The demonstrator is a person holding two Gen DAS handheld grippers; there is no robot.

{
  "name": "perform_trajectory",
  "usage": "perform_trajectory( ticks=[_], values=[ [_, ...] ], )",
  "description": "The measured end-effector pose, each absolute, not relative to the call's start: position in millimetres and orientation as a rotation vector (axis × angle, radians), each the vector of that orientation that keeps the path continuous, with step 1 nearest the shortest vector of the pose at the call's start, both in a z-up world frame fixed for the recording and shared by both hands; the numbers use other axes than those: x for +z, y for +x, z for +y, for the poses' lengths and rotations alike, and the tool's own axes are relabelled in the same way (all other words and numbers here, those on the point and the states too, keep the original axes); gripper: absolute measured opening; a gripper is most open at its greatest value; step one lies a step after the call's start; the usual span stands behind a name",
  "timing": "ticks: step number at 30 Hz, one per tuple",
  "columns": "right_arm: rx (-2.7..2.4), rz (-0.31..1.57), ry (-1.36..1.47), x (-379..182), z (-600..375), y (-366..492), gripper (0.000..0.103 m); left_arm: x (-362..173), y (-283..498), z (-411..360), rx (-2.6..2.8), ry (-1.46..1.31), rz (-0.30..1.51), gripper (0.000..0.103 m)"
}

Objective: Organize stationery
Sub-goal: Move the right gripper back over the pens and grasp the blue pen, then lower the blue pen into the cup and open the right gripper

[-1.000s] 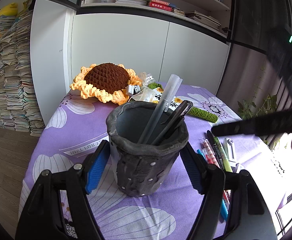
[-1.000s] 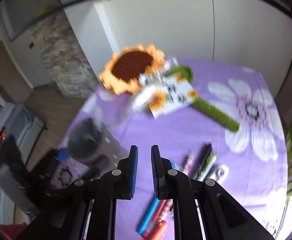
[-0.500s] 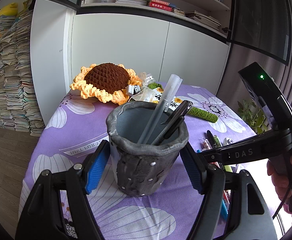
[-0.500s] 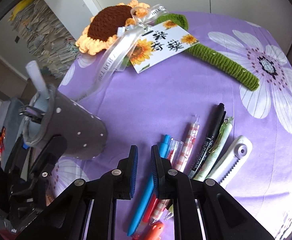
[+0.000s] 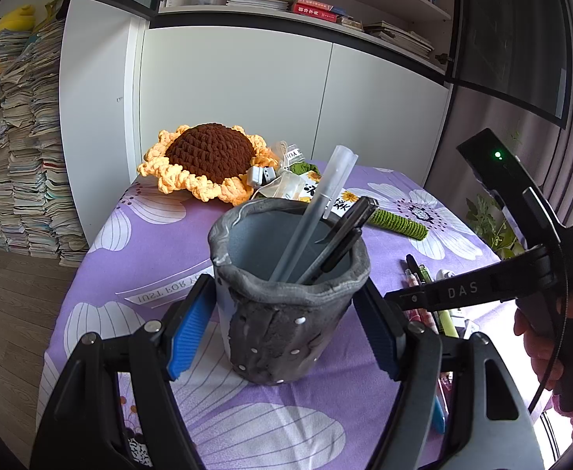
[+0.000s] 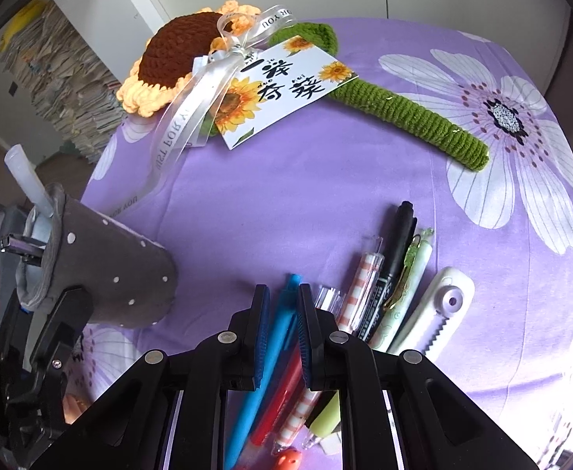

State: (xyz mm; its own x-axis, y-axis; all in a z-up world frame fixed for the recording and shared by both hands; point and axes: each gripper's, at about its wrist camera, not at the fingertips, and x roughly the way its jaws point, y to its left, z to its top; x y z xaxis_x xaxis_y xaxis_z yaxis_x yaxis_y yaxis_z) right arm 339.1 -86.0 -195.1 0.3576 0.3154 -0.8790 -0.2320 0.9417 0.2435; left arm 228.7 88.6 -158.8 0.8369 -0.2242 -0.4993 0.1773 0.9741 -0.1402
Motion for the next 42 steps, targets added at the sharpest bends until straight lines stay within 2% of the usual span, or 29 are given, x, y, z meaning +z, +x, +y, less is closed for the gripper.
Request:
perform_trajectory(
  ticks=[3,5,7,9,23,28,32,35,40,42],
  values=[
    [0.342,1.156,0.077,-196,-85,342,0.014,-159,229,89,-0.213,-0.090,0.537,0.071],
    [0.352,1.166,0.076,-197,-82,344,0.025,-158,227,89,-0.215,-0.095,0.529,0.071],
    [0.363,1.165,0.078,-196,-80,345,0.031,-157,225,90,-0.221,-0.102,0.515,0.071],
    [0.366,1.162,0.065,-196,-75,344,0.033,-156,224,90,-0.226,-0.106,0.506,0.071],
    [0.371,1.142,0.050,-197,-73,345,0.033,-157,227,91,-0.230,-0.100,0.520,0.072],
    [0.372,1.147,0.078,-197,-77,346,0.033,-152,218,90,-0.236,-0.090,0.467,0.081],
    [0.361,1.144,0.072,-194,-78,345,0.033,-151,216,87,-0.243,-0.073,0.453,0.080],
    [0.346,1.140,0.056,-193,-77,344,0.033,-152,220,91,-0.239,-0.095,0.471,0.073],
    [0.346,1.143,0.006,-196,-68,344,0.033,-152,219,92,-0.243,-0.102,0.468,0.073],
    [0.354,1.134,-0.015,-195,-65,342,0.016,-152,219,92,-0.244,-0.101,0.469,0.073]
  ],
)
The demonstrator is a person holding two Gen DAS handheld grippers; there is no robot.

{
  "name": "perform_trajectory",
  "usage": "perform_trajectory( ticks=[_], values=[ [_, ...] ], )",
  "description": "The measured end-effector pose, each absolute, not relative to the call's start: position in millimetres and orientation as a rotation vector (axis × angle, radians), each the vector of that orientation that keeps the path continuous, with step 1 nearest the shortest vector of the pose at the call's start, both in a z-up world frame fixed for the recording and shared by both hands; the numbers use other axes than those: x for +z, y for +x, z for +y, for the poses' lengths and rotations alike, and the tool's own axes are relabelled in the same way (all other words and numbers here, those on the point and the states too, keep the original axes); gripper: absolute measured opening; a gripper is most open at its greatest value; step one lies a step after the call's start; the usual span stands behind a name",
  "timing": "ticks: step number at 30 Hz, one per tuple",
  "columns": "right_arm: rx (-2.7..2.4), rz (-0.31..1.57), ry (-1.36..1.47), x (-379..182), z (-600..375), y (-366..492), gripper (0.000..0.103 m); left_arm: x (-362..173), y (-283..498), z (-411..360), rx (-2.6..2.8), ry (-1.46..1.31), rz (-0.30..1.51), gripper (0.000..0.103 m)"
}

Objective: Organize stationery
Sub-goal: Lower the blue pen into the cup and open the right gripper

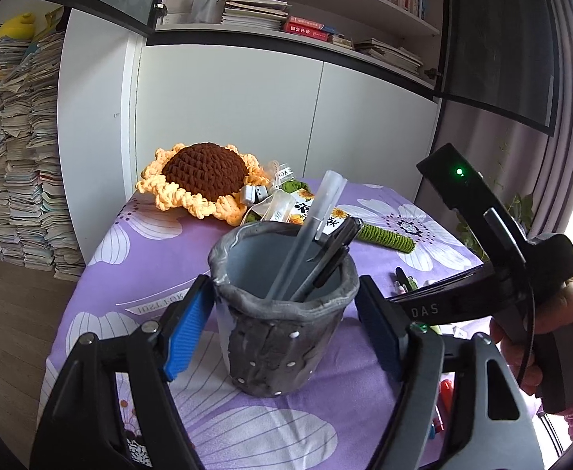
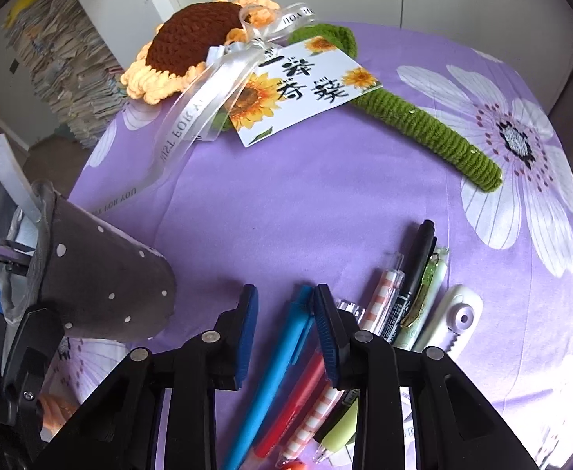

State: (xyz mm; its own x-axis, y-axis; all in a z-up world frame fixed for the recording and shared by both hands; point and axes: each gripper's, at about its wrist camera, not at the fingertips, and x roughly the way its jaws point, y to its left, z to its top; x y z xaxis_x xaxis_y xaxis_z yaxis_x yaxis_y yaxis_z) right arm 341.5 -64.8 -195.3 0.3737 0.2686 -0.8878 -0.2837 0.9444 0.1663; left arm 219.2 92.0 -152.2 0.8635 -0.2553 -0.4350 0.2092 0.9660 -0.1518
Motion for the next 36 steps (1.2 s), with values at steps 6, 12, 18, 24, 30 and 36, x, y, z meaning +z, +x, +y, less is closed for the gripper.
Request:
perform_trajectory(
  ticks=[6,12,18,24,30,36],
  values=[
    [0.386,1.055,-0.028,-179,-62,330,0.013,-152,219,91,-0.243,-0.098,0.470,0.073],
    [0.423,0.941,0.019,-143,-72,312,0.012,-152,219,91,-0.243,-0.098,0.470,0.073],
    [0.476,0.796,0.035,-101,-81,278,0.011,-152,219,91,-0.243,-0.098,0.469,0.073],
    [0.499,0.655,0.015,-59,-80,249,0.011,-152,219,91,-0.243,-0.098,0.470,0.073],
    [0.506,0.531,-0.007,-20,-77,230,0.011,-152,219,91,-0.242,-0.096,0.470,0.073],
    [0.546,0.477,-0.023,0,-63,228,0.011,-152,219,91,-0.241,-0.093,0.471,0.073]
  ],
)
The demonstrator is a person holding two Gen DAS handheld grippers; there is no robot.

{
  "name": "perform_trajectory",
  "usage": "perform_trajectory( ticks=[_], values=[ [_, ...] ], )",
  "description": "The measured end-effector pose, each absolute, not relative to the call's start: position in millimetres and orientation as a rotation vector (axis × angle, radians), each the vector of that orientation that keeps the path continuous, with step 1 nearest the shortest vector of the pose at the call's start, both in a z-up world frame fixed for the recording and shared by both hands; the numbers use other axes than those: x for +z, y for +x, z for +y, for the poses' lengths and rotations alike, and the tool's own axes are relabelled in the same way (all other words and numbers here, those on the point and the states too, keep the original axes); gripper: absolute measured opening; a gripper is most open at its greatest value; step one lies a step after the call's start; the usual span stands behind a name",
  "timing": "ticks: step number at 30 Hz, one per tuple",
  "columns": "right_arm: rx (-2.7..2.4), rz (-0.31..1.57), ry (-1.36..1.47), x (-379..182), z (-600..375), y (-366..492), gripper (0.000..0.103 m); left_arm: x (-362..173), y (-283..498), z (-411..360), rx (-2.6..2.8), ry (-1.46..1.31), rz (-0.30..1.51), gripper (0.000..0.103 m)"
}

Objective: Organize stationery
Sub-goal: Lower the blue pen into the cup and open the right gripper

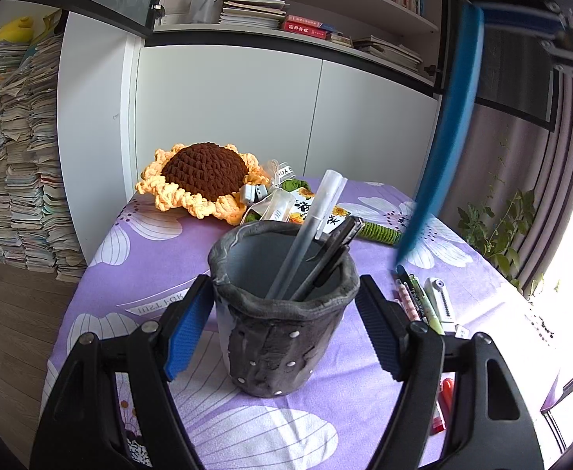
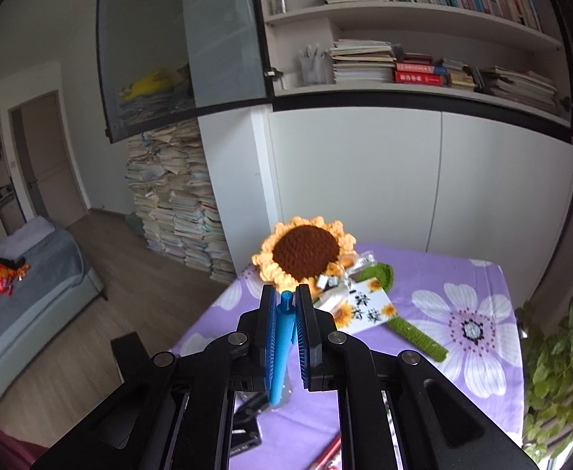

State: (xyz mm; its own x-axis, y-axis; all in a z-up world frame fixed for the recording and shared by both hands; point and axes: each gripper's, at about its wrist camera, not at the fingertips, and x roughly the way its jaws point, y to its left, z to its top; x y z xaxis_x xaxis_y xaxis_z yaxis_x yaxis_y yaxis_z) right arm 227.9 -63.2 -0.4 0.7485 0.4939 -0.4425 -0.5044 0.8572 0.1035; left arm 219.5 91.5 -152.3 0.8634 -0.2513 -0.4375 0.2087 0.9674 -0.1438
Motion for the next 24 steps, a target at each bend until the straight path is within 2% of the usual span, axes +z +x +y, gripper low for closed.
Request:
perform_trajectory(
  ticks=[9,19,24],
  values=[
    [0.591,0.497,-0.043,-12,-40,245,0.011,-152,219,91,-0.242,-0.092,0.471,0.074],
    [0.604,0.689,-0.085,-71,-23,265,0.011,-153,220,91,-0.243,-0.094,0.475,0.074],
    [0.632,0.741,-0.032,-81,-31,265,0.011,-153,221,92,-0.243,-0.093,0.478,0.074]
  ],
)
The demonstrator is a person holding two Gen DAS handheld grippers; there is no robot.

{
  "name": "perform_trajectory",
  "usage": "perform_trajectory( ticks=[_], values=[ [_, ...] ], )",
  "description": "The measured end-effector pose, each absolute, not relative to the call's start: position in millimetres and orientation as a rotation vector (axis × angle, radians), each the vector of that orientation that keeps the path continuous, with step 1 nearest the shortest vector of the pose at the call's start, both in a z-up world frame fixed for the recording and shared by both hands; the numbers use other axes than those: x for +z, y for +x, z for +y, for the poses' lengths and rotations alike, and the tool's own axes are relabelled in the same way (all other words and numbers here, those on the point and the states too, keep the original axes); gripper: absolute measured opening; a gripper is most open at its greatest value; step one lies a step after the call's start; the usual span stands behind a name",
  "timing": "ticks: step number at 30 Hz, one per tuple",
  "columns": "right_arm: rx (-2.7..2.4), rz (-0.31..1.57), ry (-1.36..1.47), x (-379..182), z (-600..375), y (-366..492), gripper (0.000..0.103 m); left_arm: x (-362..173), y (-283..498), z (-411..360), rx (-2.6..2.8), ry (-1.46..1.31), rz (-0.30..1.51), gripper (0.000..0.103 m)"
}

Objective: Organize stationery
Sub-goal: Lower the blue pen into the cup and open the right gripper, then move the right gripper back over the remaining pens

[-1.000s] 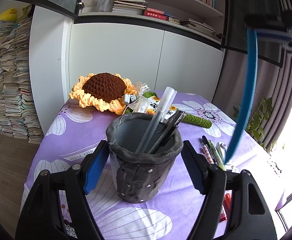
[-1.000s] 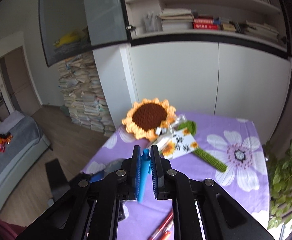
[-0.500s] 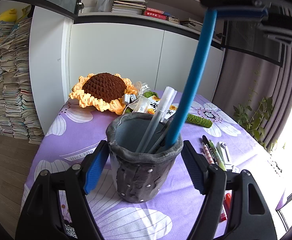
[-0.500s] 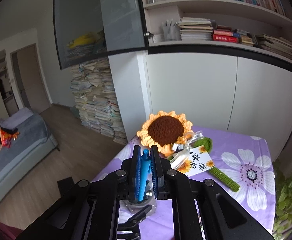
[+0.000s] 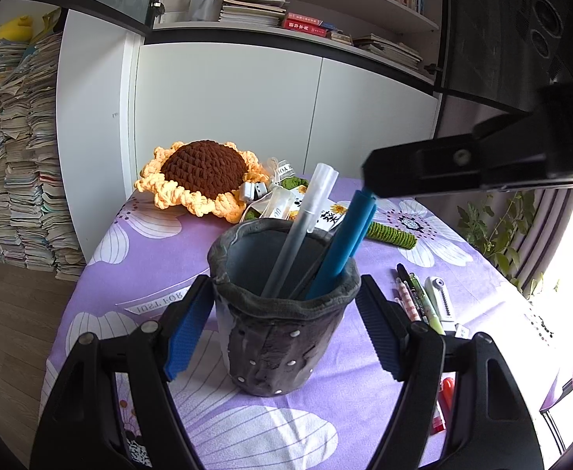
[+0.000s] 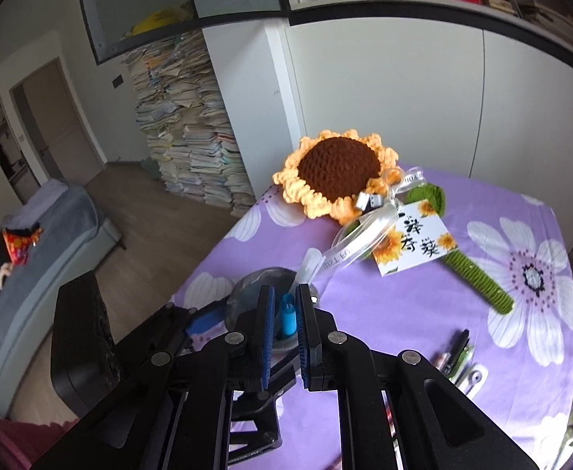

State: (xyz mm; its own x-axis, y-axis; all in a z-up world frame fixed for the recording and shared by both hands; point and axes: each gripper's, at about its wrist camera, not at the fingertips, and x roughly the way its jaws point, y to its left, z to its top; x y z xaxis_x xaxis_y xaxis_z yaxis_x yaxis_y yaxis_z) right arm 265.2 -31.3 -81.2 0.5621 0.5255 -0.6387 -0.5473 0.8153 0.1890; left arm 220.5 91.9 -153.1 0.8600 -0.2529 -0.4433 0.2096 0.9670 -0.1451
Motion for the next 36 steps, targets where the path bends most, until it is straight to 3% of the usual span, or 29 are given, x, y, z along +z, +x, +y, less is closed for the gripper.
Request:
perform_trajectory(
  ticks=[8,16,21,27,29,31,36],
  values=[
    [0.568,0.693,0.069,-72,-76,252,0.011,-153,221,91,-0.244,-0.093,0.476,0.074],
    [0.408,0.810,0.182,-109,-128,267,0.011,-153,220,90,-0.254,-0.087,0.477,0.073],
    [0.402,0.814,0.202,-114,-138,266,0.011,-155,222,86,-0.230,-0.062,0.499,0.080],
    [0.422,0.818,0.215,-122,-143,268,0.011,-155,221,81,-0.186,-0.015,0.488,0.079],
    [0.414,0.839,0.214,-129,-144,272,0.011,-154,222,79,-0.175,0.002,0.483,0.078],
    [0.410,0.876,0.205,-137,-144,276,0.011,-153,223,77,-0.171,0.014,0.477,0.069],
    [0.439,0.954,0.189,-156,-134,288,0.011,-150,231,76,-0.177,0.008,0.489,0.068]
  ],
)
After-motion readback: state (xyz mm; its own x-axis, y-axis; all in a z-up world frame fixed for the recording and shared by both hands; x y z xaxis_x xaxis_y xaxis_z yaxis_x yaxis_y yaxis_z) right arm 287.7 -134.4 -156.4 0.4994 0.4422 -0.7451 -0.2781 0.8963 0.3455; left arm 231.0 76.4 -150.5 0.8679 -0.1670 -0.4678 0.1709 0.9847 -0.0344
